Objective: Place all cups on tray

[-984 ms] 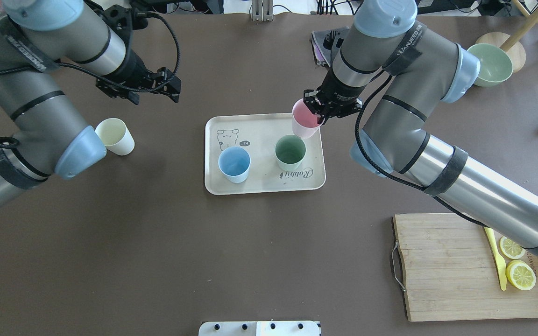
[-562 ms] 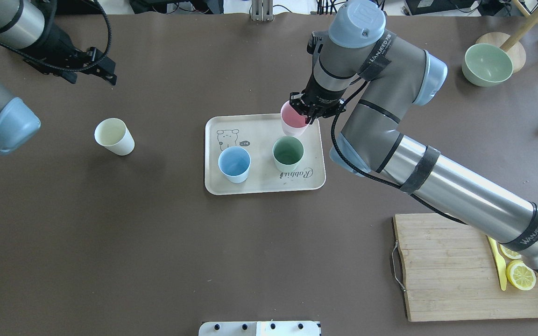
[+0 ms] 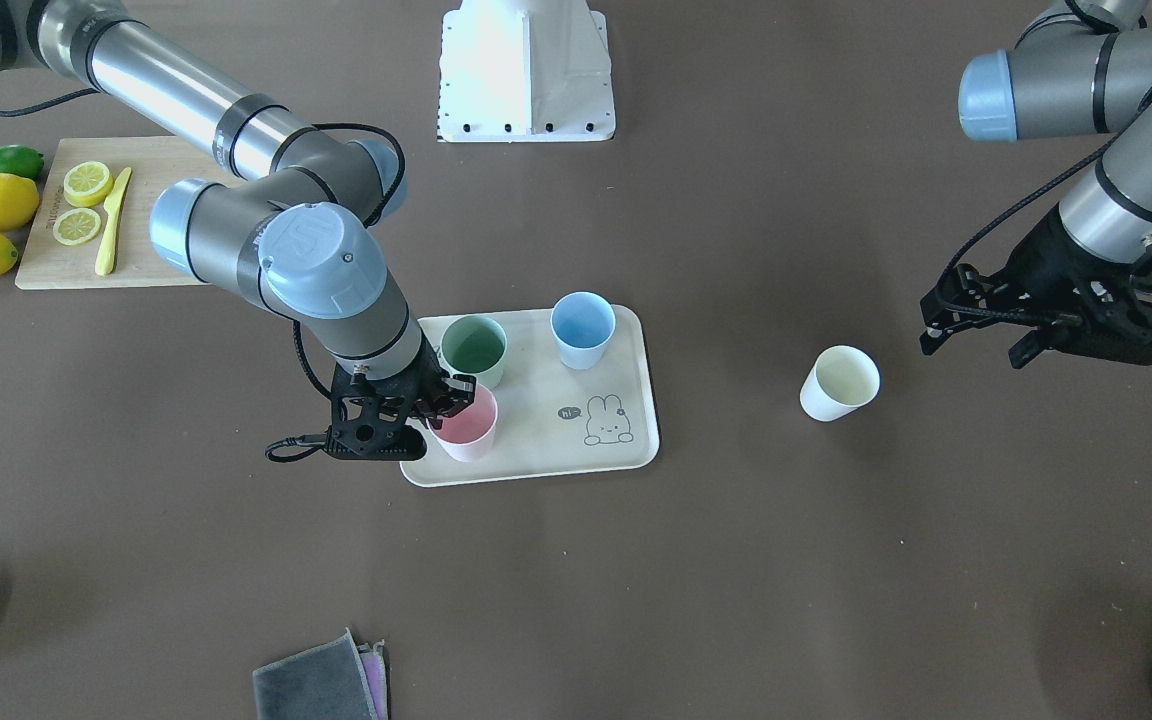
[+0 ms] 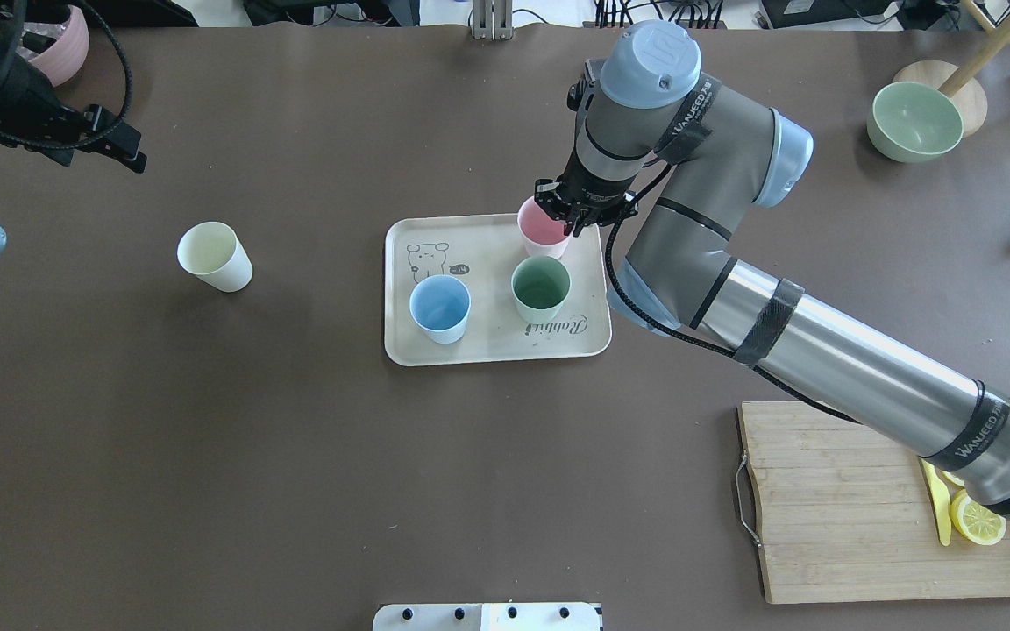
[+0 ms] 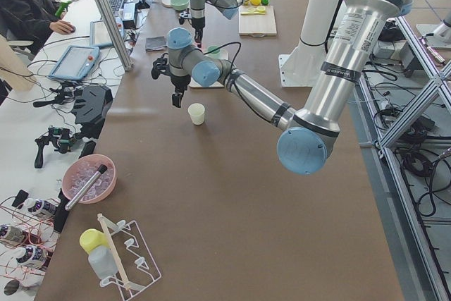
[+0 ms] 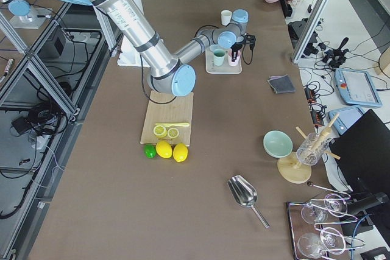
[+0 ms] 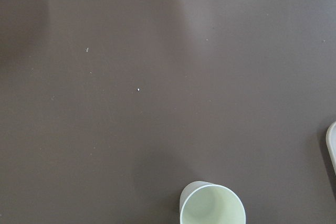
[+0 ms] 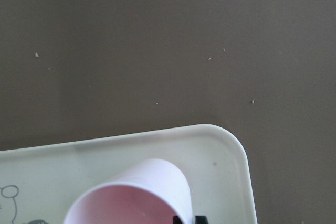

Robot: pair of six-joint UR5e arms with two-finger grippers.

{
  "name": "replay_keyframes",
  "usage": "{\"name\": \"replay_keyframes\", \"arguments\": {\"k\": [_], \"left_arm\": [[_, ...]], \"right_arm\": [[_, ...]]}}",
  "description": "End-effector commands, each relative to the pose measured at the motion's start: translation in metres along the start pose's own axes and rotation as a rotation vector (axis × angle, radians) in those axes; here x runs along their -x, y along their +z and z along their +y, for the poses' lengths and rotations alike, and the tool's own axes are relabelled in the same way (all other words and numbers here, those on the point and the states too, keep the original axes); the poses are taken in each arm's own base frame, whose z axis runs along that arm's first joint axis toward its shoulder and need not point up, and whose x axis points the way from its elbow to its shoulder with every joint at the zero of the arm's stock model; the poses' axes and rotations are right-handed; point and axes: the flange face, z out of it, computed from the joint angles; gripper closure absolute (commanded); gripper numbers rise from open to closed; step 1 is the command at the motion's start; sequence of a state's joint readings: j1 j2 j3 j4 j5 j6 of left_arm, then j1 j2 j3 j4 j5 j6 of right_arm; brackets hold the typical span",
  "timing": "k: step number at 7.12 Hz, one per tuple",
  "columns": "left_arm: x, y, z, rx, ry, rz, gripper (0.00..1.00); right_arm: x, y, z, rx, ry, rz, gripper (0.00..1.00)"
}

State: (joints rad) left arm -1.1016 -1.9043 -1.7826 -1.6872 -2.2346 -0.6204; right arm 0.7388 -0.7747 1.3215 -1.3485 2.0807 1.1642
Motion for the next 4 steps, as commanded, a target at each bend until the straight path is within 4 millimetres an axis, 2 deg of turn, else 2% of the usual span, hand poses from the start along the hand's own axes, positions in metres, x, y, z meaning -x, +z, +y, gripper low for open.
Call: {"name": "replay_keyframes", "arguments": {"k": [1, 2, 3, 4], "left_arm": [[-0.003, 0.018, 0.013, 0.026, -0.017, 0.000, 0.03], [-0.023, 0.036, 0.021, 0.006, -0.028, 0.001, 0.03], [-0.032, 0.060, 0.032, 0.002, -0.026, -0.004, 0.03], [-0.027, 0.068, 0.031, 0.010, -0.030, -0.010, 0.03]], "right_arm": [[0.001, -0.031, -0.008, -0.021, 0.036, -0.038, 0.00], [-0.007, -0.054, -0.023, 0.009, 0.057, -0.070, 0.00], [-0.019, -0.073, -0.038, 0.020, 0.069, -0.093, 0.00], [-0.029, -0.085, -0.049, 0.019, 0.084, -0.101, 0.00]]}}
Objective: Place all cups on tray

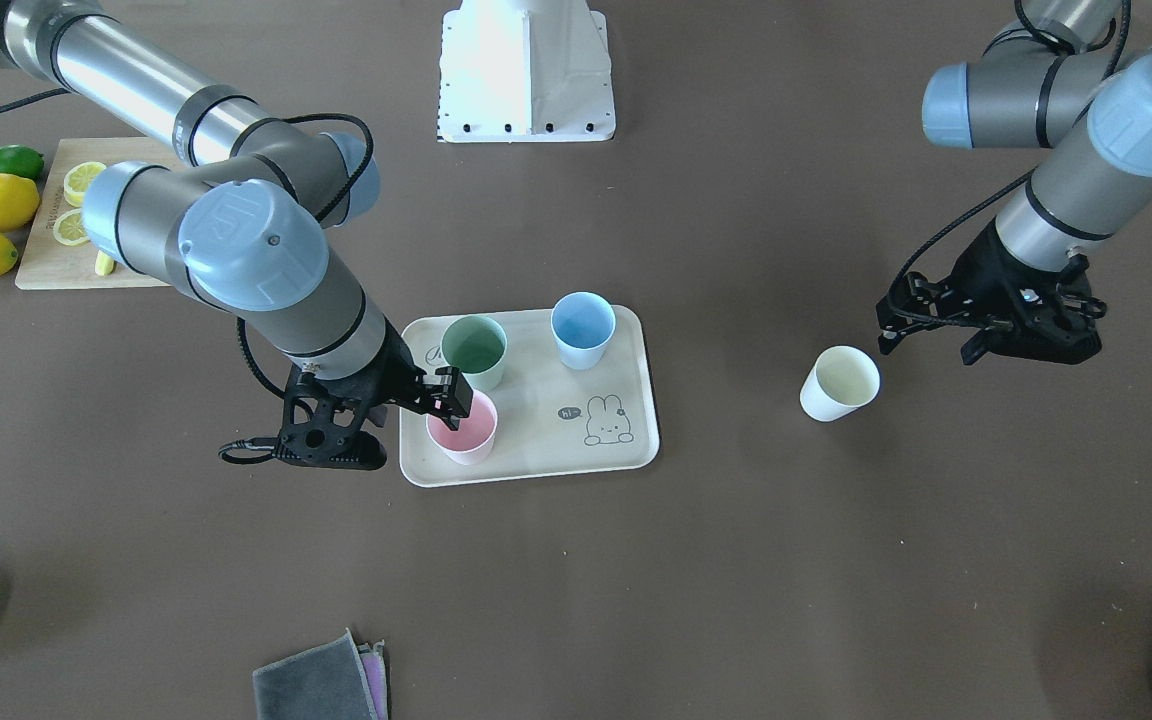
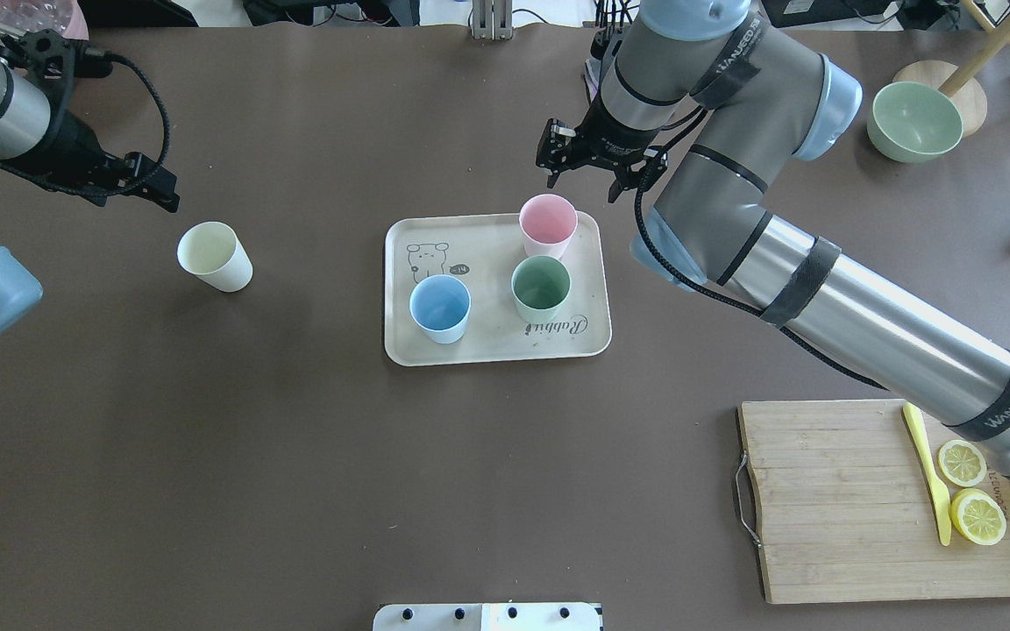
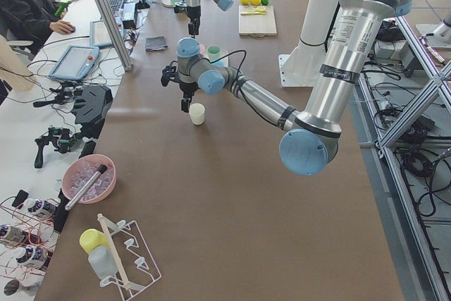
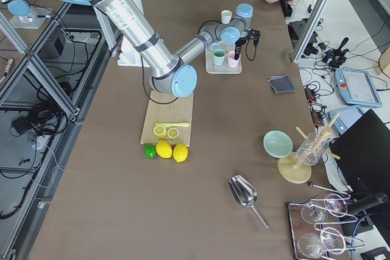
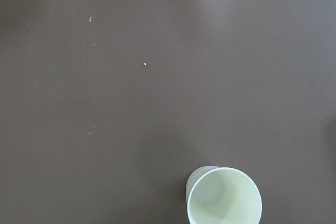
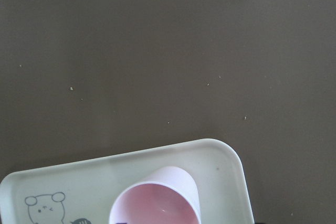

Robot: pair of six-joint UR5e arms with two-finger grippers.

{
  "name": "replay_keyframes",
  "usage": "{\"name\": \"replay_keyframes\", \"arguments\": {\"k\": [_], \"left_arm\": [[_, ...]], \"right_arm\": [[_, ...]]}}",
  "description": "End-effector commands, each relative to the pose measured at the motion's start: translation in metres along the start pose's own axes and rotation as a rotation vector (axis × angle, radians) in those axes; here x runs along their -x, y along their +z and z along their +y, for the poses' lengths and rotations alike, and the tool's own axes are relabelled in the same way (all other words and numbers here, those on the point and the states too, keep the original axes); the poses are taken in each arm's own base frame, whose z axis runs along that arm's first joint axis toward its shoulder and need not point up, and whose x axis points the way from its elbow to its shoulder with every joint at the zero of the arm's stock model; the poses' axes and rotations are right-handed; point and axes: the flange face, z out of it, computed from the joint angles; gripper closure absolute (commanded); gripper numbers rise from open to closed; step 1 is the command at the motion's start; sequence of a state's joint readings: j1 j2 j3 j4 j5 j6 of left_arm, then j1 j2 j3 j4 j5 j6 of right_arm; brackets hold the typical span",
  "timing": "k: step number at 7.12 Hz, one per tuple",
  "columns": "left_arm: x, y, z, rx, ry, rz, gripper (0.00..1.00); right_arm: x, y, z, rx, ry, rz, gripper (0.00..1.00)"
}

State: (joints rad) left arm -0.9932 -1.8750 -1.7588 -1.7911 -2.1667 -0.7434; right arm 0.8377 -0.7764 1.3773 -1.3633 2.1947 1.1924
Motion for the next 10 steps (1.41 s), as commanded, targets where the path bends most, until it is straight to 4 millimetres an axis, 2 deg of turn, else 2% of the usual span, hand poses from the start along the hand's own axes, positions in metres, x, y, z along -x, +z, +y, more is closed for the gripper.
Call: {"name": "replay_keyframes", "arguments": {"k": [1, 4, 5, 6, 7, 8, 10], "left_arm": [[0.005, 0.027, 0.004, 0.016, -0.005, -0.016, 0.03], [0.013, 0.066, 0.006, 0.007, 0.006, 0.013, 0.04], [0.009, 0.079, 0.013, 0.019, 0.017, 0.010, 0.04], [0.003, 0.092, 0.019, 0.026, 0.011, -0.002, 0.11], [-0.005, 0.096, 0.024, 0.024, -0.003, 0.007, 0.54], [-0.008, 0.093, 0.024, 0.008, 0.008, 0.025, 1.00], [-0.021, 0.086, 0.018, 0.007, -0.014, 0.043, 1.00]], "right_arm": [[-0.017, -0.033, -0.023, 0.015, 0.030, -0.033, 0.00], [-0.070, -0.069, -0.034, 0.020, 0.032, -0.058, 0.00], [-0.074, -0.074, -0.039, 0.018, 0.014, -0.048, 0.00], [-0.080, -0.075, -0.043, 0.013, 0.010, -0.042, 0.00], [-0.090, -0.080, -0.049, 0.005, 0.015, -0.039, 0.00], [-0.095, -0.085, -0.049, -0.001, 0.014, -0.041, 0.00], [-0.115, -0.095, -0.056, 0.002, 0.003, -0.048, 0.00]]}}
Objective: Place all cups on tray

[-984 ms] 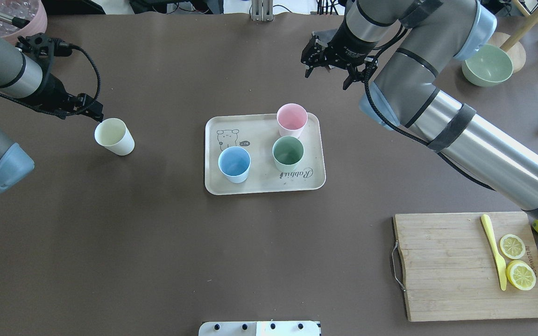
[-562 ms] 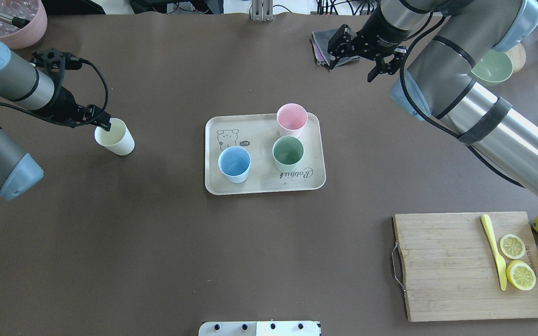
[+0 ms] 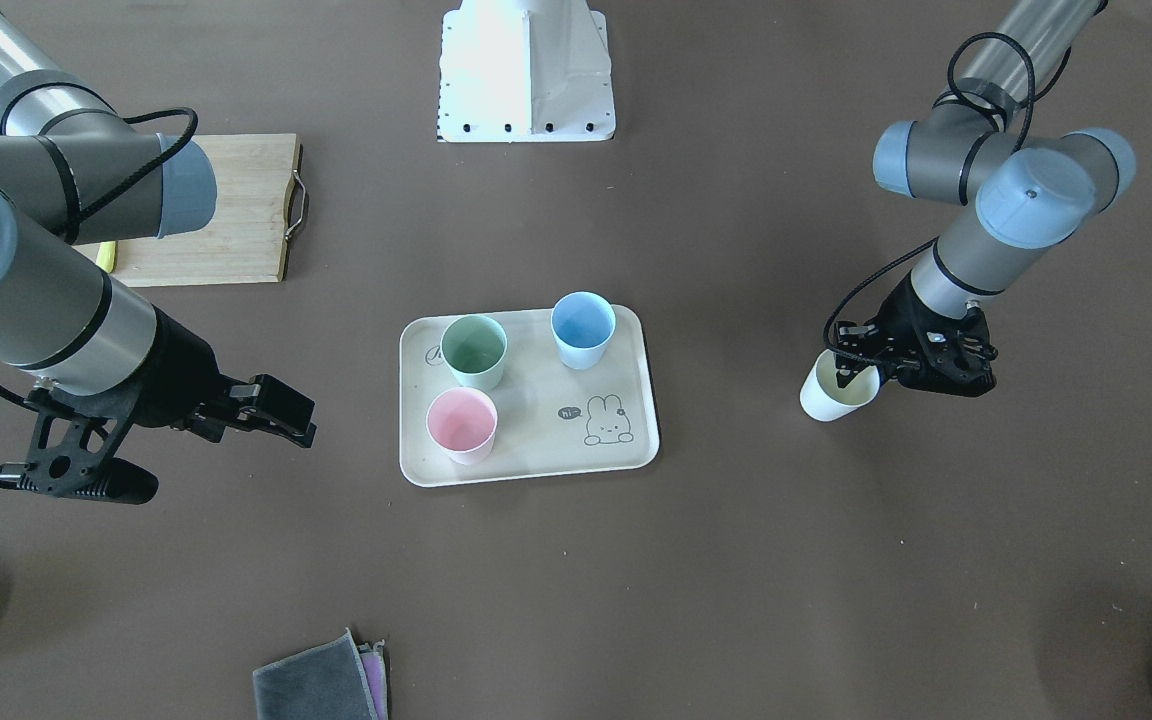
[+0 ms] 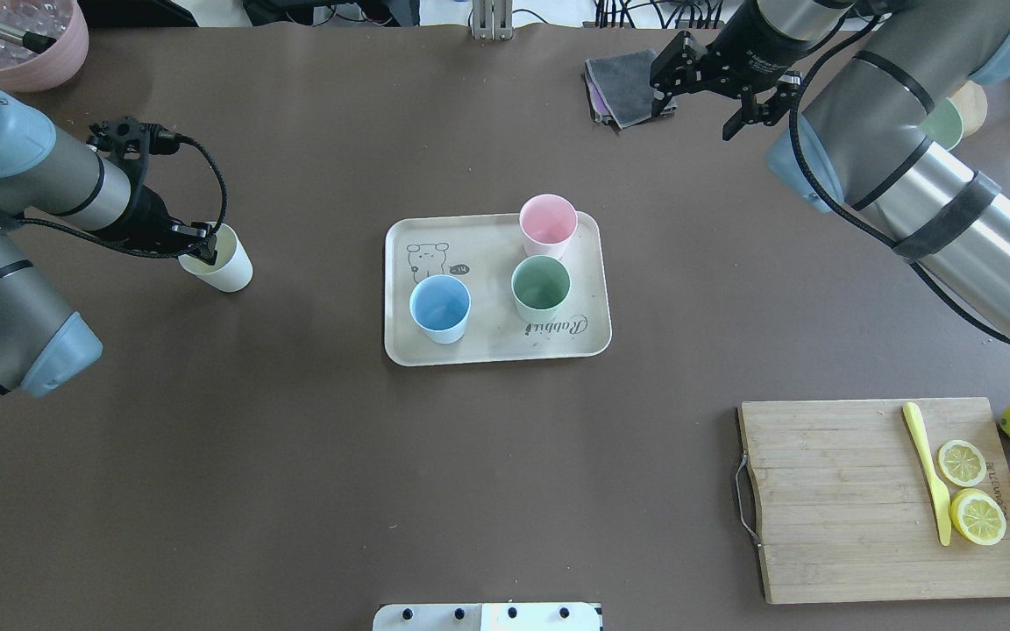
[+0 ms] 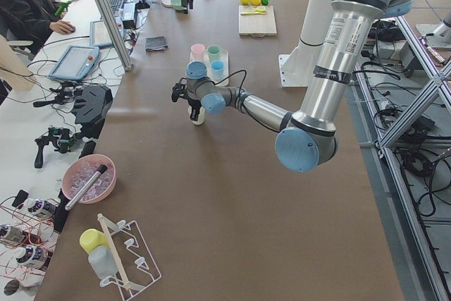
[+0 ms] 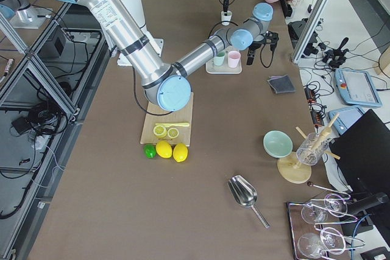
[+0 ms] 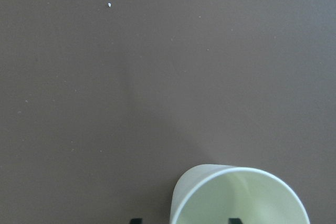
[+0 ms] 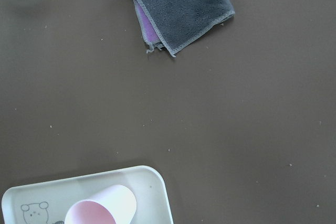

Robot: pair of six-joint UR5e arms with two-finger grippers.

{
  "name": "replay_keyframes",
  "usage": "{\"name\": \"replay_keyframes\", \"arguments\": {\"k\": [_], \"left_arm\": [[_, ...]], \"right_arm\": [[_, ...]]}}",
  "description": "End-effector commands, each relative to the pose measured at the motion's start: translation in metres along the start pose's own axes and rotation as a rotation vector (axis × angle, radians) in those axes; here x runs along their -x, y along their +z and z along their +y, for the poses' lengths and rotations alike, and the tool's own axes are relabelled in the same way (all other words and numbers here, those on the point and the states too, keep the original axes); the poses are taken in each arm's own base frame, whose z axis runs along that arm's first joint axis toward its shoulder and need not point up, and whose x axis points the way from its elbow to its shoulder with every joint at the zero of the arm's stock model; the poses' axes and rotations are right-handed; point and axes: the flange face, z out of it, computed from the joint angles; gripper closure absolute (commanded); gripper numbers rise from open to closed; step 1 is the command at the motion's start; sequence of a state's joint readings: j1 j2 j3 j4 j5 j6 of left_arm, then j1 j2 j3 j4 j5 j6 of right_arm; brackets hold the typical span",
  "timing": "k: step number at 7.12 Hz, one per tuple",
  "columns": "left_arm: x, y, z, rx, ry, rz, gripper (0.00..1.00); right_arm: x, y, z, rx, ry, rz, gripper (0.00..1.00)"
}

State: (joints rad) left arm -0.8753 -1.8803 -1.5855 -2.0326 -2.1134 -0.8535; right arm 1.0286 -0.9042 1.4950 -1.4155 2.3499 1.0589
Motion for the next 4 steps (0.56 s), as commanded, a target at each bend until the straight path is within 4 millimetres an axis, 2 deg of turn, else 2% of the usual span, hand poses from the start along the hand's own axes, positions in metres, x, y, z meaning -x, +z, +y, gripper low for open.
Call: {"name": "replay_keyframes", "arguments": {"k": [1, 2, 3, 4], "left_arm": [[-0.036, -0.018, -0.024, -0.010, -0.066, 0.014, 1.00], [-0.090, -0.041, -0.055, 0.007, -0.092, -0.007, 1.00], [-0.128, -0.058, -0.071, 0.003, -0.143, 0.001, 1.00], [-0.148, -0.058, -0.069, 0.005, -0.172, 0.019, 1.00]], "right_arm": [[-0.037, -0.007, -0.007, -0.002, -0.030, 0.012, 0.00], [-0.075, -0.011, -0.005, -0.006, -0.071, 0.026, 0.00], [-0.117, -0.020, -0.006, -0.010, -0.089, 0.038, 0.00], [-0.154, -0.026, -0.008, -0.018, -0.077, 0.057, 0.00]]}}
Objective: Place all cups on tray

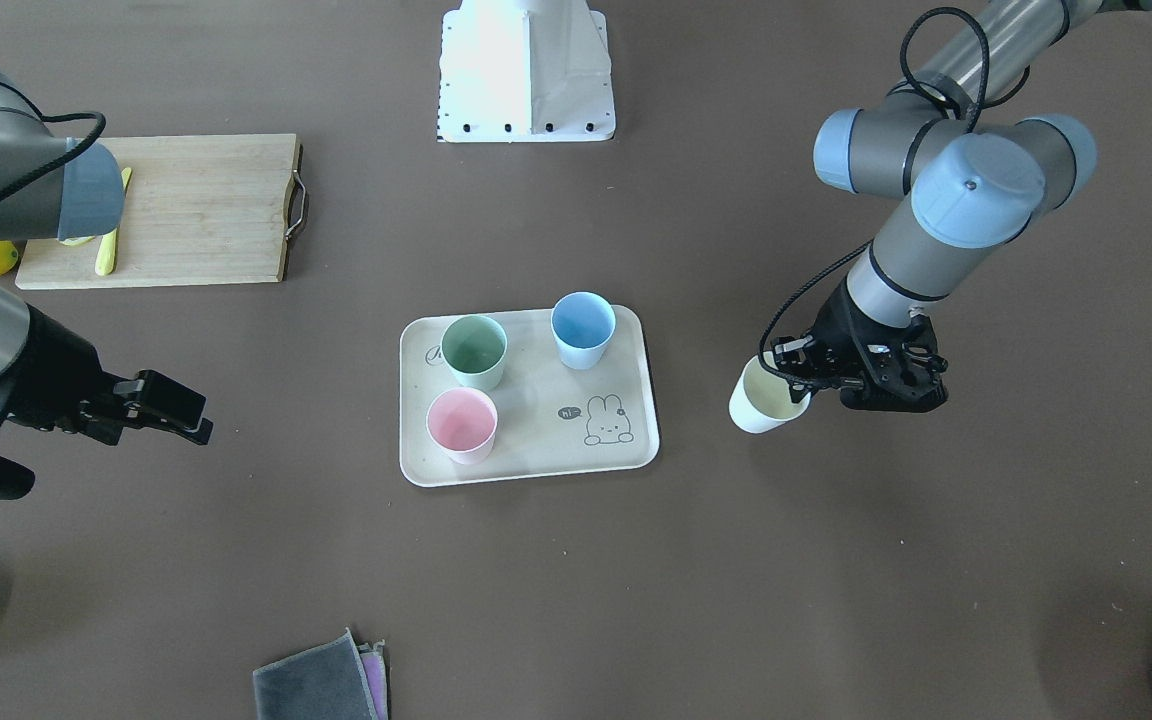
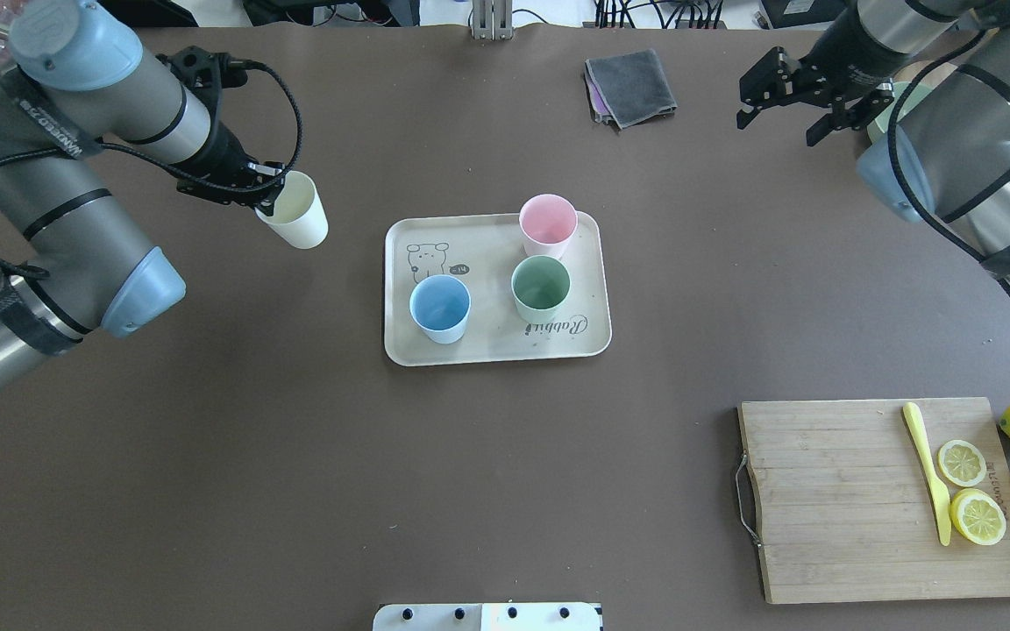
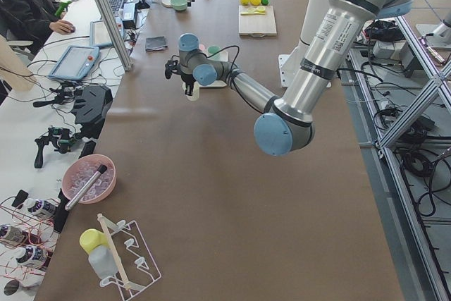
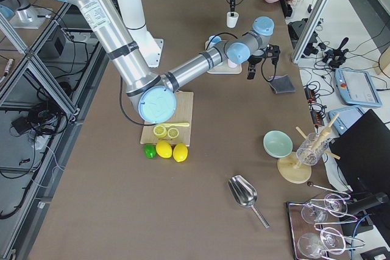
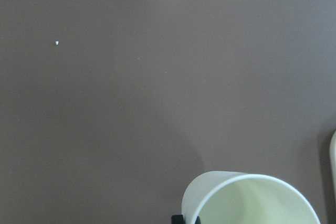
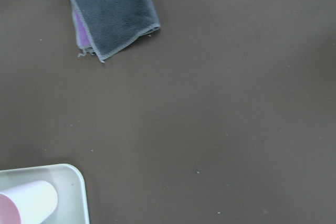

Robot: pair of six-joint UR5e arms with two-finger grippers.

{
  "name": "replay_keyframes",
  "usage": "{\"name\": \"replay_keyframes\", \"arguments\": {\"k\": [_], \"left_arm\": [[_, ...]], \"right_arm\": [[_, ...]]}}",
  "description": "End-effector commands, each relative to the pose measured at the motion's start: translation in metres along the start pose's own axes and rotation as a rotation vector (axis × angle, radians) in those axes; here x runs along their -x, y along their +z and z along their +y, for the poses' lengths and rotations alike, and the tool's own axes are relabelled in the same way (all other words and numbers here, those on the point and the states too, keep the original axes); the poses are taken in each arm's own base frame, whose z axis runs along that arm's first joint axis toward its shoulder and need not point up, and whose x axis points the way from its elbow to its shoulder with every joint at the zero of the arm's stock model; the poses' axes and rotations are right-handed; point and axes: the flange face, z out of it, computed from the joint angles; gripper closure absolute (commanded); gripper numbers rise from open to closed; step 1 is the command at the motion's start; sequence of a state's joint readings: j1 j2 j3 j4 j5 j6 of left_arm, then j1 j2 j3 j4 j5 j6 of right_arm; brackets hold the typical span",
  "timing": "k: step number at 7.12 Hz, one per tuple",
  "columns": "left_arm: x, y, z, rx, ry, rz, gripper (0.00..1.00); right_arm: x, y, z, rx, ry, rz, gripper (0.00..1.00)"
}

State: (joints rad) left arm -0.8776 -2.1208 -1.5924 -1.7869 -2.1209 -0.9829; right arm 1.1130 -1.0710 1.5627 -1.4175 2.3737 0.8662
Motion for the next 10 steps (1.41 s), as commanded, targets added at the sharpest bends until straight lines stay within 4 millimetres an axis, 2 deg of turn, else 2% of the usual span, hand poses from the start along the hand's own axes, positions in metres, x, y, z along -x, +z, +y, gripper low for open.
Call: {"name": "replay_keyframes", "arguments": {"k": [1, 2, 3, 4, 5, 6, 7, 8, 10], "left_arm": [[-0.063, 0.003, 0.015, 0.023, -0.048, 0.024, 1.00], [-0.090, 0.010, 0.029, 0.035, -0.065, 0.037, 1.00], [-0.122, 0.023, 0.047, 0.014, -0.064, 0.029, 1.00], [-0.137, 0.032, 0.047, 0.010, -0.062, 0.020, 1.00], [-0.138, 0.035, 0.046, 0.009, -0.065, 0.017, 1.00], [-0.141, 0.041, 0.041, 0.013, -0.076, 0.010, 1.00], [-0.148, 0.047, 0.035, 0.015, -0.082, 0.001, 1.00], [-0.150, 0.054, 0.030, 0.001, -0.085, -0.015, 1.00], [-0.153, 0.074, 0.037, -0.016, -0.070, -0.030, 1.00]], "right_arm": [[-0.073, -0.004, 0.018, -0.012, -0.067, 0.045, 0.00], [-0.088, -0.007, 0.015, -0.048, -0.106, 0.086, 0.00], [-0.095, -0.011, 0.012, -0.065, -0.110, 0.100, 0.00], [-0.106, -0.017, 0.009, -0.078, -0.093, 0.107, 0.00], [-0.126, -0.024, 0.010, -0.104, -0.092, 0.102, 0.00], [-0.140, -0.024, 0.006, -0.129, -0.091, 0.130, 0.00], [-0.152, -0.034, 0.002, -0.143, -0.134, 0.163, 0.00], [-0.187, -0.037, 0.002, -0.117, -0.077, 0.202, 0.00], [-0.210, -0.057, -0.002, -0.082, -0.124, 0.216, 0.00]]}}
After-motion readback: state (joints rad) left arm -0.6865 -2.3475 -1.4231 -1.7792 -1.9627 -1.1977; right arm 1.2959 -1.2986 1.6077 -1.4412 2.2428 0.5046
